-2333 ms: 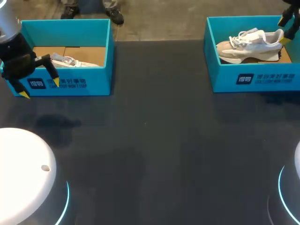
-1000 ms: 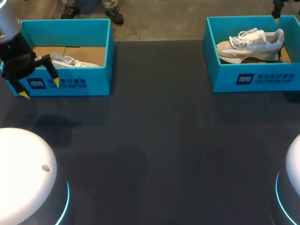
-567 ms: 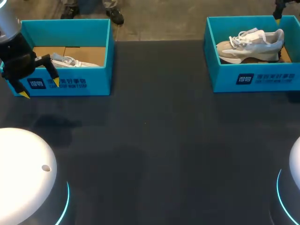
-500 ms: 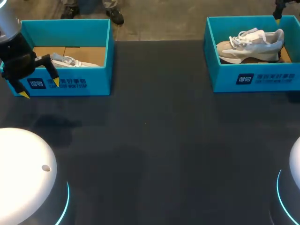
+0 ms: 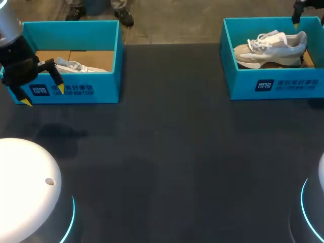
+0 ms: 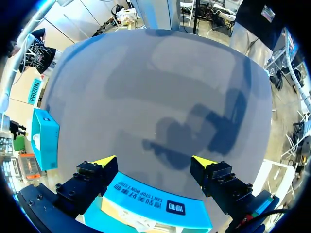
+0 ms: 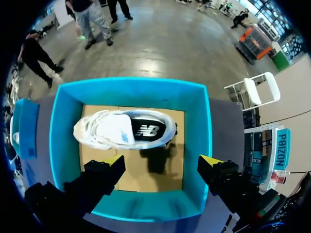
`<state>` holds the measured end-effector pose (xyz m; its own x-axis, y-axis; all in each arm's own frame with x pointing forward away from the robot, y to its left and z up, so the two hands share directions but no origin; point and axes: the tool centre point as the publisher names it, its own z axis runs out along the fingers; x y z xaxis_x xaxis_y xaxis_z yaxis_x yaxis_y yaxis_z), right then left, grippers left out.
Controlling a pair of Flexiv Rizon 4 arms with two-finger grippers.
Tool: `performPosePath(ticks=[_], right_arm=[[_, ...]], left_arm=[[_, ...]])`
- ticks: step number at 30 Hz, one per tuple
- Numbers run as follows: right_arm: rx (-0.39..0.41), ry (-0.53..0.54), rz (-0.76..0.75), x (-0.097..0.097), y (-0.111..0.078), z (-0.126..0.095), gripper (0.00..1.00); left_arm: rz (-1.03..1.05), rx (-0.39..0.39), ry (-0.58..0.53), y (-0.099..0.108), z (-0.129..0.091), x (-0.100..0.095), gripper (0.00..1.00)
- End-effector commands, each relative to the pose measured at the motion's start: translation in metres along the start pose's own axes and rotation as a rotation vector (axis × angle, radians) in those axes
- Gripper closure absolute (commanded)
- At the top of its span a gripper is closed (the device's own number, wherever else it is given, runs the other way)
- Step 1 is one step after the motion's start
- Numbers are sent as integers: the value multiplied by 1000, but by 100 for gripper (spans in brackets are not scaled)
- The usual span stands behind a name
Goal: Take the shoe out of the shoebox, open the shoe tongue, remove and reinsert the insole, then place the shoe into the shoebox
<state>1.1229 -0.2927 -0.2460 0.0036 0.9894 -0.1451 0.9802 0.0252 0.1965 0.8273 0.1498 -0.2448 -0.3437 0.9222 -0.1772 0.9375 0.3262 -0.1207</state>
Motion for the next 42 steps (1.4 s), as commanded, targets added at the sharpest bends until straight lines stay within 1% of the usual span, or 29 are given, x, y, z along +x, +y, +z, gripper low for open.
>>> performPosePath(ticks=[1,2,9,10,11,12,14,20,33,42], right_arm=[[27,3,14,3,16,20,0],[39,11,19,2,17,24,0],[50,22,52,-2,27,43,0],[50,22,55,-3,27,45,22],[48,21,63,-4,27,47,49],[47,22,71,-6,28,49,53],[49,19,79,-9,27,53,51],[59,15,100,-14,26,63,52],[100,20,119,-11,23,89,51],[109,20,123,-10,25,106,51]], left_arm=[[0,-2,1,0,0,0,0],[0,-2,1,0,0,0,0],[0,-2,1,0,0,0,0],[0,-2,1,0,0,0,0],[0,-2,1,0,0,0,0],[0,-2,1,0,0,0,0],[0,-2,1,0,0,0,0],[0,-2,1,0,0,0,0],[0,-2,1,0,0,0,0],[0,-2,1,0,0,0,0]])
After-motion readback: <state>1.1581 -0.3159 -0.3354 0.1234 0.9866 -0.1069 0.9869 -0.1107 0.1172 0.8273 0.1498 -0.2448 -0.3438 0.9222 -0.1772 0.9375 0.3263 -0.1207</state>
